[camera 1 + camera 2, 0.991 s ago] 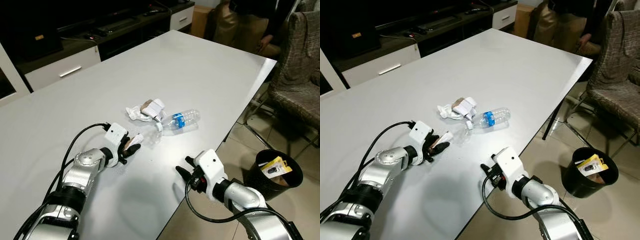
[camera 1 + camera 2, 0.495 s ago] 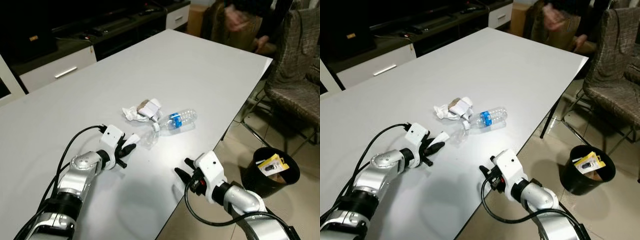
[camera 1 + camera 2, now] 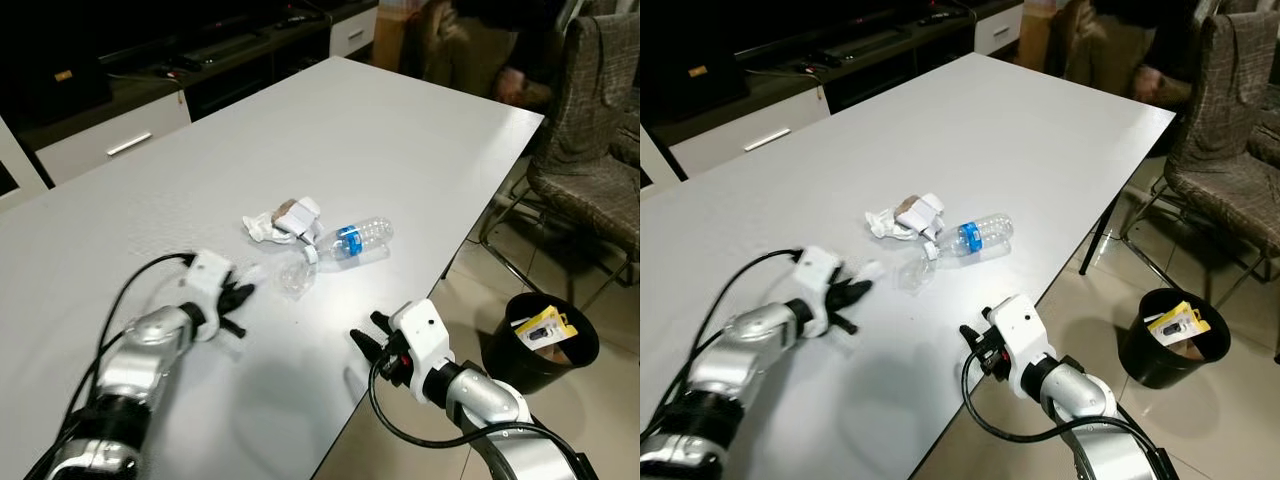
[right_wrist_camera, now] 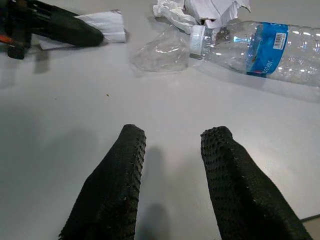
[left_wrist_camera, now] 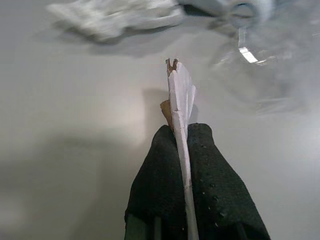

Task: Picking trash to rubbish bin

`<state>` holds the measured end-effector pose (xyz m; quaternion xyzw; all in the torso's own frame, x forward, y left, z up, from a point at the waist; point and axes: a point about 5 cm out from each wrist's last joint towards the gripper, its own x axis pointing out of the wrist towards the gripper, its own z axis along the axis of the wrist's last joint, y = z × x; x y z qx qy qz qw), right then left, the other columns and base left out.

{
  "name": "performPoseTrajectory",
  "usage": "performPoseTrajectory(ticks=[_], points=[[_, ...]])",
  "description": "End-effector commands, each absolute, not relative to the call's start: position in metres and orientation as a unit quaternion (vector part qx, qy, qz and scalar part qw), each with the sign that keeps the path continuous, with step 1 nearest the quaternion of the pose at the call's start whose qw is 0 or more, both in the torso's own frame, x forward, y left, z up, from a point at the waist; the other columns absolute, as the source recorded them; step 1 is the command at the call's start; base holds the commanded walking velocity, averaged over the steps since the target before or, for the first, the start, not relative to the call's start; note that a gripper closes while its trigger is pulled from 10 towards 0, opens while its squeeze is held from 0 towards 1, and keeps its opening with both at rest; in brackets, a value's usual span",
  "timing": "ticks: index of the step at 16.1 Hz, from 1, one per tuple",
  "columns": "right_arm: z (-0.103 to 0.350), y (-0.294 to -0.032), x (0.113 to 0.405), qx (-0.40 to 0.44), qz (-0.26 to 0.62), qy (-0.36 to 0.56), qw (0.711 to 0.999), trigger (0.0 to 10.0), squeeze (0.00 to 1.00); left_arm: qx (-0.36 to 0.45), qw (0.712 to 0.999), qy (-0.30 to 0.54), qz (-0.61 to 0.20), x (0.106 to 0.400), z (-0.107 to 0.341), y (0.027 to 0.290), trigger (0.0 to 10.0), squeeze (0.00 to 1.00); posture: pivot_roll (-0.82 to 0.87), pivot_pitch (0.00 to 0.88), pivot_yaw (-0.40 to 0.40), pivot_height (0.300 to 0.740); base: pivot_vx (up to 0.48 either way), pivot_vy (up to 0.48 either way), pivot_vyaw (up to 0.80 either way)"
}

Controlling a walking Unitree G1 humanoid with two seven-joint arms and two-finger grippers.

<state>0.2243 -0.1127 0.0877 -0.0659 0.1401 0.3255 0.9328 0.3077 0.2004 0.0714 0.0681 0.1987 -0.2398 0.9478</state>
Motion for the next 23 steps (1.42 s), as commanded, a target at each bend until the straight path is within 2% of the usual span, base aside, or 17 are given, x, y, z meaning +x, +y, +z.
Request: performPoseTrajectory(ticks=[1,4,7,8,10,12,14,18,22,23], points=[[0.094,-0.113,0.228,-0.058,0.321,0.127,0.937,10.0,0.0,0.062,0.953,0.199,-0.22,0.305,0.075,0.21,0.0,0.0,-0.09,0.0,0.022,0.74,0.0,0.0,0.0],[0.097,-0.114,0.234,-0.052,0.31,0.116,0.942,10.0,0.0,0.03,0.966,0.162,-0.2,0.305,0.094,0.216,0.0,0.0,-0.07,0.0,0.01,0.74,0.0,0.0,0.0],[0.104,-0.111,0.252,-0.05,0.292,0.088,0.951,10.0,0.0,-0.034,0.983,0.084,-0.161,0.301,0.123,0.225,0.0,0.0,-0.06,0.0,0.008,0.74,0.0,0.0,0.0],[0.105,-0.107,0.258,-0.05,0.304,0.085,0.948,10.0,1.0,-0.03,0.985,0.073,-0.154,0.301,0.128,0.227,0.0,0.0,-0.06,0.0,0.007,0.74,0.0,0.0,0.0],[0.105,-0.1,0.272,-0.061,0.309,0.076,0.946,10.0,1.0,-0.026,0.986,0.066,-0.149,0.299,0.135,0.226,0.0,0.0,-0.05,0.0,0.006,0.74,0.0,0.0,0.0],[0.11,-0.092,0.31,-0.109,0.3,0.058,0.946,10.0,1.0,-0.022,0.985,0.065,-0.157,0.298,0.142,0.218,0.0,0.0,-0.03,0.0,0.005,0.74,0.0,0.0,0.0],[0.114,-0.094,0.33,-0.121,0.289,0.055,0.948,10.0,1.0,-0.023,0.985,0.065,-0.158,0.295,0.145,0.215,0.0,0.0,-0.03,0.0,0.008,0.74,0.0,0.0,0.0],[0.141,-0.119,0.381,-0.126,0.236,0.053,0.962,10.0,1.0,-0.011,0.98,0.086,-0.179,0.278,0.147,0.208,0.0,0.0,0.01,0.066,0.008,0.74,0.0,0.0,0.0],[0.149,-0.141,0.394,-0.13,0.201,0.074,0.968,10.0,1.0,0.013,0.978,0.106,-0.178,0.262,0.15,0.215,0.0,0.0,0.06,0.128,0.008,0.74,0.0,0.0,0.0],[0.149,-0.147,0.395,-0.118,0.193,0.083,0.971,10.0,0.46,0.018,0.978,0.109,-0.178,0.258,0.152,0.216,0.0,0.0,0.08,0.129,0.007,0.74,0.0,0.0,0.0]])
